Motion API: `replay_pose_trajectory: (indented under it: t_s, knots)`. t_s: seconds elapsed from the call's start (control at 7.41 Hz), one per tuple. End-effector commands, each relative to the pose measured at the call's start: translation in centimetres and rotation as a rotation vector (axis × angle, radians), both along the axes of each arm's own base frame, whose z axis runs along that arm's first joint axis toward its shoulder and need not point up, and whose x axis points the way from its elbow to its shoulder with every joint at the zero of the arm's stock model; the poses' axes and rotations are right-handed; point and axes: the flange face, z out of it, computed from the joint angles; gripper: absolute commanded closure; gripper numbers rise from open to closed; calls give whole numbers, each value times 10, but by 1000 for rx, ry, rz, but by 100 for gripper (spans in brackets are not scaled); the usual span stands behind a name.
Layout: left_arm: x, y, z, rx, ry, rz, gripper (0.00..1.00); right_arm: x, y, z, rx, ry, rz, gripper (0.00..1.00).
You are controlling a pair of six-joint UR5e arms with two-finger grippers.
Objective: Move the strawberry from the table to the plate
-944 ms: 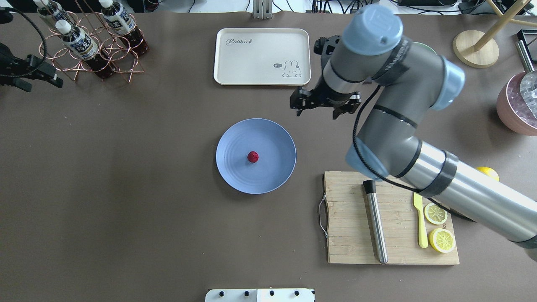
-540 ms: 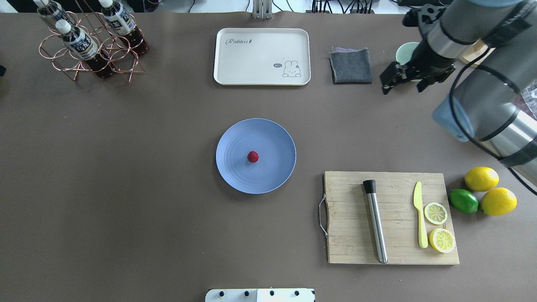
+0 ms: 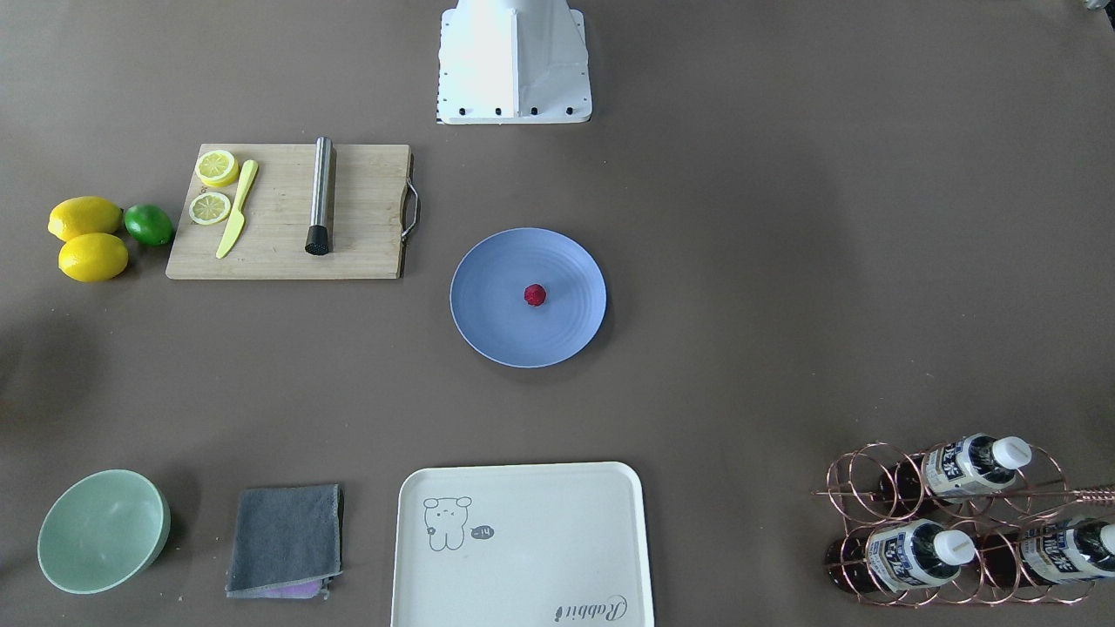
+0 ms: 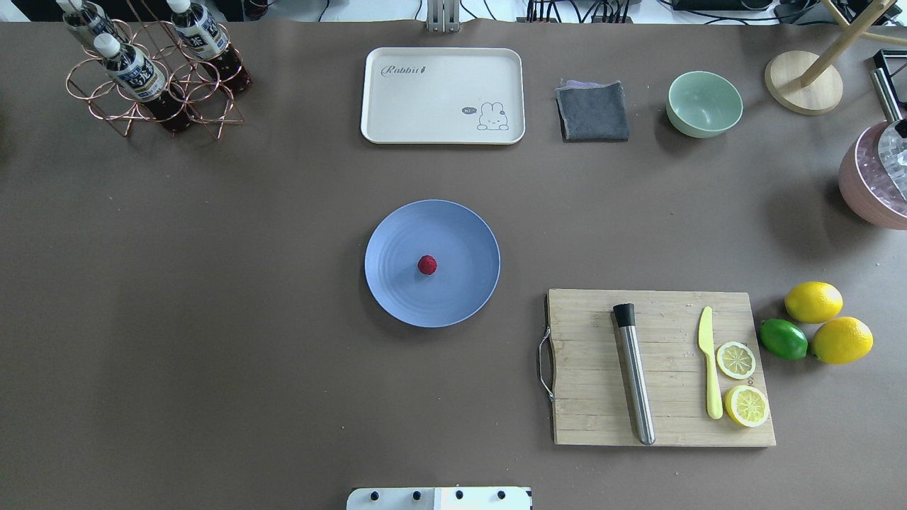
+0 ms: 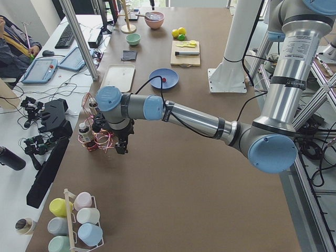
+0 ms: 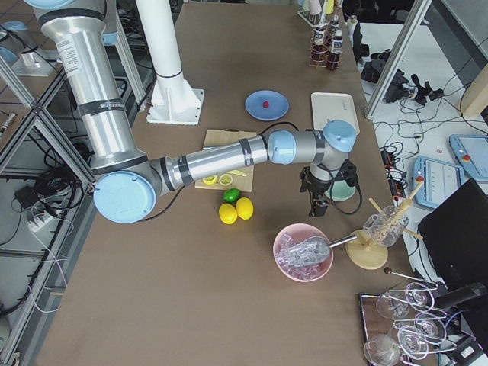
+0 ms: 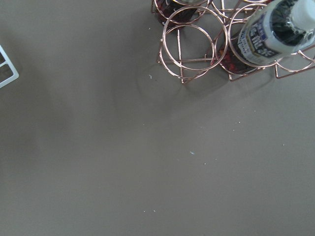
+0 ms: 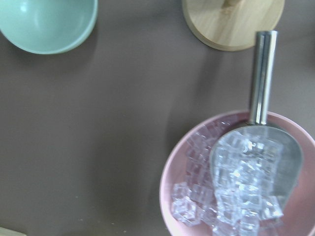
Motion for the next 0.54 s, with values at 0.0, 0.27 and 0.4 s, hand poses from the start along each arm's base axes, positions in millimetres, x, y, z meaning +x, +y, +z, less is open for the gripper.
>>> replay_pose_trajectory:
  t_s: [0.0, 0.27, 0.4]
  knots:
    - [-8, 20, 31, -38, -9, 1, 3, 64, 32, 60, -44, -12, 37, 0]
    - [-10, 68, 90, -79, -13, 7, 3, 80, 49, 66, -48, -13, 66, 0]
    - [-11, 76, 96, -81, -17, -1, 3, 81, 53, 69, -53, -11, 69, 0]
